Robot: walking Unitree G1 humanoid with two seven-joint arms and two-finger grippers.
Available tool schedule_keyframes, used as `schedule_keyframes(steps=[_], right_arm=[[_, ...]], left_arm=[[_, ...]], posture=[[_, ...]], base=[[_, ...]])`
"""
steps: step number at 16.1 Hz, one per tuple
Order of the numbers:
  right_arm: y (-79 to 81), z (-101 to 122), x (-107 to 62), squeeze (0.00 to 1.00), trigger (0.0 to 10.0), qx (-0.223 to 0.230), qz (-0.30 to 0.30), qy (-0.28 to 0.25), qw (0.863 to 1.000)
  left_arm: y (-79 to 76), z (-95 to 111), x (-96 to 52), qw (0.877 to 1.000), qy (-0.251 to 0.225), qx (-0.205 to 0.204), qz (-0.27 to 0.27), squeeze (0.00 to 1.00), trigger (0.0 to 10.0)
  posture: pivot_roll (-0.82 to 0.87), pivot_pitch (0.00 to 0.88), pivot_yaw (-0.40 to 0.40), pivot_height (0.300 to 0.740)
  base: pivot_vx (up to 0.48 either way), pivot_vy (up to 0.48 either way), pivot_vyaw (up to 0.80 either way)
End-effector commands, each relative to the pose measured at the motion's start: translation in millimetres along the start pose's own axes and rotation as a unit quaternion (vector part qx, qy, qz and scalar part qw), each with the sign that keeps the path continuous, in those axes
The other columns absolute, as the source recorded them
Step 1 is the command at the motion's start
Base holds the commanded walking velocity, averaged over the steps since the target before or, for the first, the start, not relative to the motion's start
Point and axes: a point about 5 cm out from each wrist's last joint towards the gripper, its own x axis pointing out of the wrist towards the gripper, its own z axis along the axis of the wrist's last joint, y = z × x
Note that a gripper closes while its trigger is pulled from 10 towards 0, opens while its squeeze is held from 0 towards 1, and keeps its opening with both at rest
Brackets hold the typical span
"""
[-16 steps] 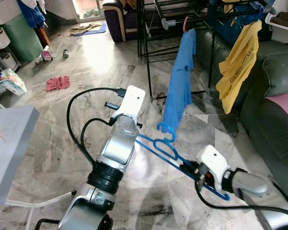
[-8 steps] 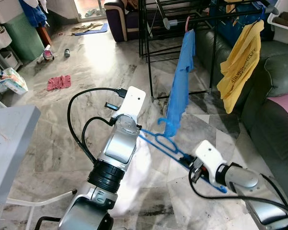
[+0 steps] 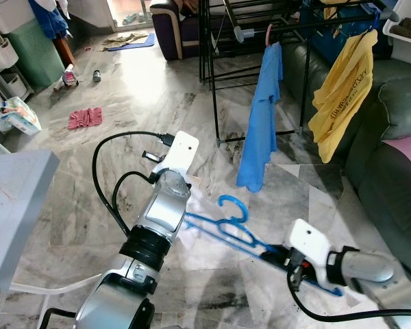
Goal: Hang hanger
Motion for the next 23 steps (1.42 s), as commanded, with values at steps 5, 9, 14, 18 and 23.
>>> schedule_keyframes(steps=[5, 9, 14, 18, 23], right_arm=[[-13.7, 12, 8.7, 0.0, 10.0, -0.029, -0.069, -0.007, 0.997], [-20.4, 10, 17.4, 0.0, 10.0, -0.015, -0.102, -0.01, 0.995], [-17.9, 22, 7.9, 0.0, 10.0, 0.002, -0.077, -0.045, 0.996], [-10.2, 30, 5.9, 0.0, 10.0, 0.008, -0.047, -0.063, 0.997], [-4.2, 29, 3.4, 0.0, 10.0, 0.009, -0.028, -0.049, 0.998]], left_arm=[[12.0, 9, 4.4, 0.999, -0.02, 0.02, 0.034, 0.0, 10.0], [13.3, 24, 3.0, 0.999, -0.038, -0.01, 0.026, 0.0, 10.0], [10.3, 29, 11.2, 0.998, -0.042, -0.03, 0.047, 0.0, 10.0], [9.2, 41, 16.9, 0.996, -0.052, -0.055, 0.045, 0.0, 10.0], [8.0, 46, 19.2, 0.995, -0.062, -0.052, 0.051, 0.0, 10.0]], posture=[[-0.06, 0.055, 0.125, 0.74], [-0.05, 0.058, 0.142, 0.74], [-0.05, 0.061, 0.158, 0.74], [-0.06, 0.059, 0.17, 0.74], [-0.06, 0.058, 0.174, 0.74]], base=[[0.0, 0.0, 0.0], [0.0, 0.0, 0.0], [0.0, 0.0, 0.0], [0.0, 0.0, 0.0], [0.0, 0.0, 0.0]])
